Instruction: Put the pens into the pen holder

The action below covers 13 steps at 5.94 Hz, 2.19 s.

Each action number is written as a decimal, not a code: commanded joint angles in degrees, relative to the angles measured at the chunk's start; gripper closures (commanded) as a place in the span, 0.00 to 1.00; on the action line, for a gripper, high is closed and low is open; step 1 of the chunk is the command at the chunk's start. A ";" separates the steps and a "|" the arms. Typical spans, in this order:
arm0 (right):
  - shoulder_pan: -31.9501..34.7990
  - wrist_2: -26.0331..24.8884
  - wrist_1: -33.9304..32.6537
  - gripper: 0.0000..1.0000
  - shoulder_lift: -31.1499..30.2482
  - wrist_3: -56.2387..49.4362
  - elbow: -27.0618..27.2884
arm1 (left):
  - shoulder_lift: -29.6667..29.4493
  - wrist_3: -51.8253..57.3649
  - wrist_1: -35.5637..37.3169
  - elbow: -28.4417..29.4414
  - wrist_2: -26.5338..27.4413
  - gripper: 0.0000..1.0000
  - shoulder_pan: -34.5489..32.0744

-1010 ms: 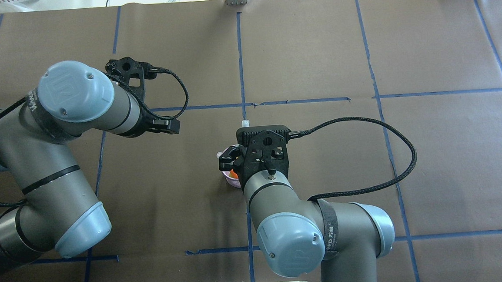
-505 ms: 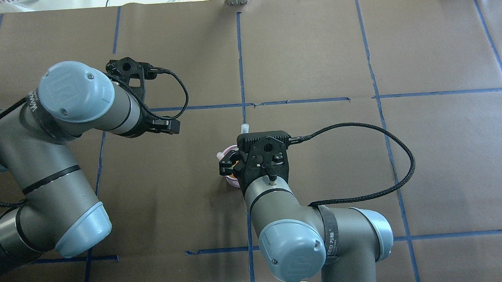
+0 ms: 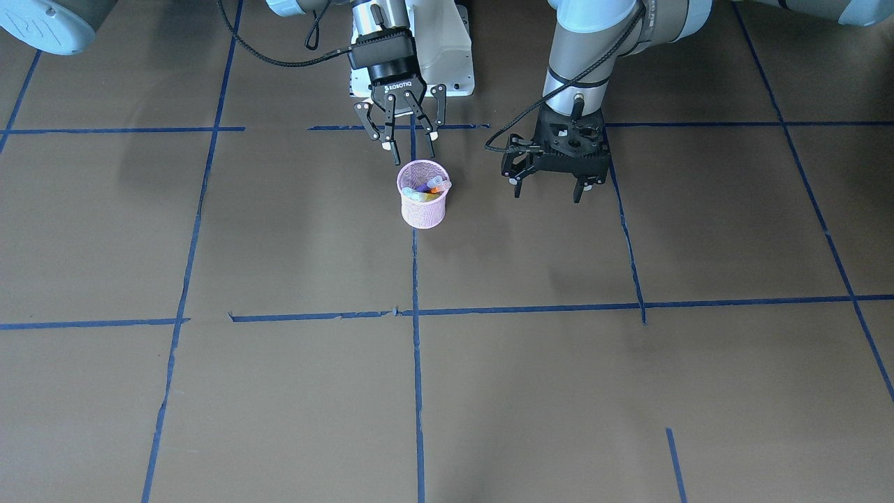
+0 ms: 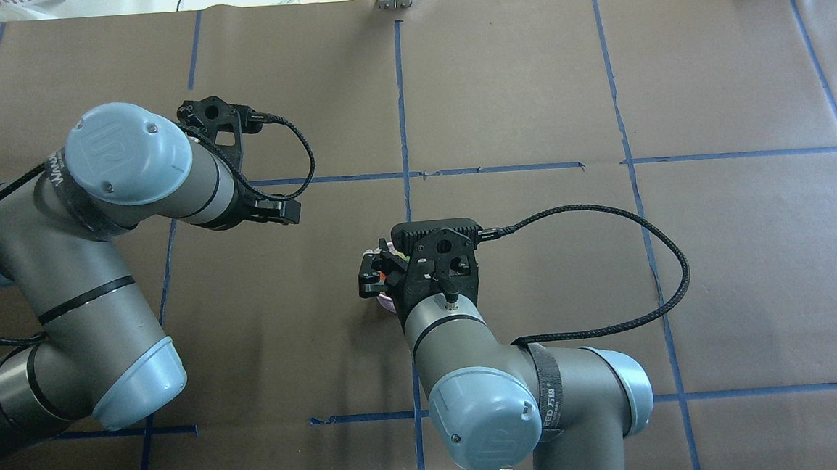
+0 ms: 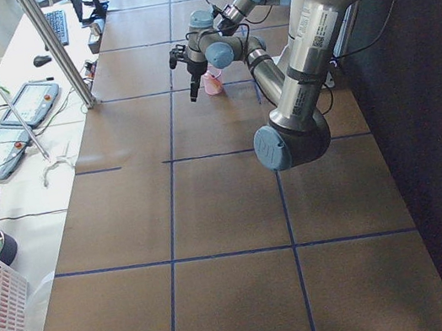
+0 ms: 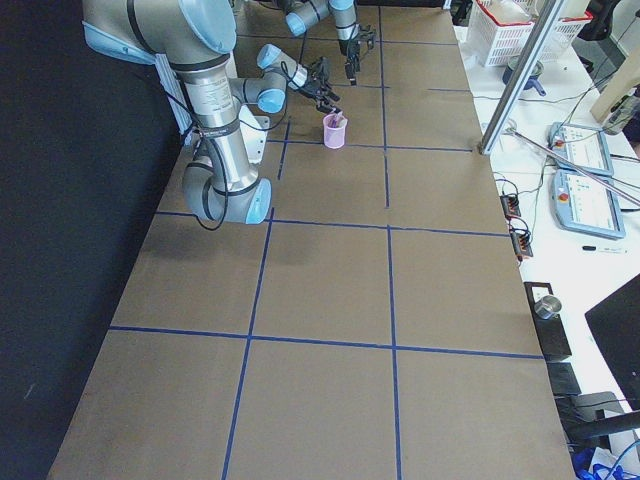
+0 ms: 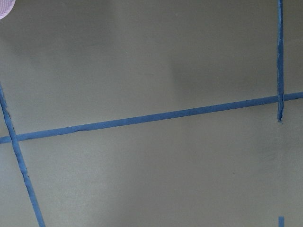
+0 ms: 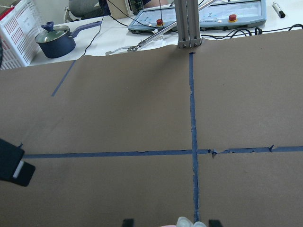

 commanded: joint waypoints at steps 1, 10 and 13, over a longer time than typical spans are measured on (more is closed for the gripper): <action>4.55 7.20 -0.03 0.39 -0.77 -3.07 3.98 | 2.29 4.93 0.00 -0.17 0.00 0.01 -0.38; 73.79 84.75 -8.25 0.44 -36.63 -74.89 -7.48 | 32.90 65.62 0.44 8.58 -30.32 0.00 -51.79; 78.85 84.69 -12.52 0.00 -39.08 -82.80 -10.05 | 29.23 65.80 3.75 9.94 -30.23 0.00 -51.71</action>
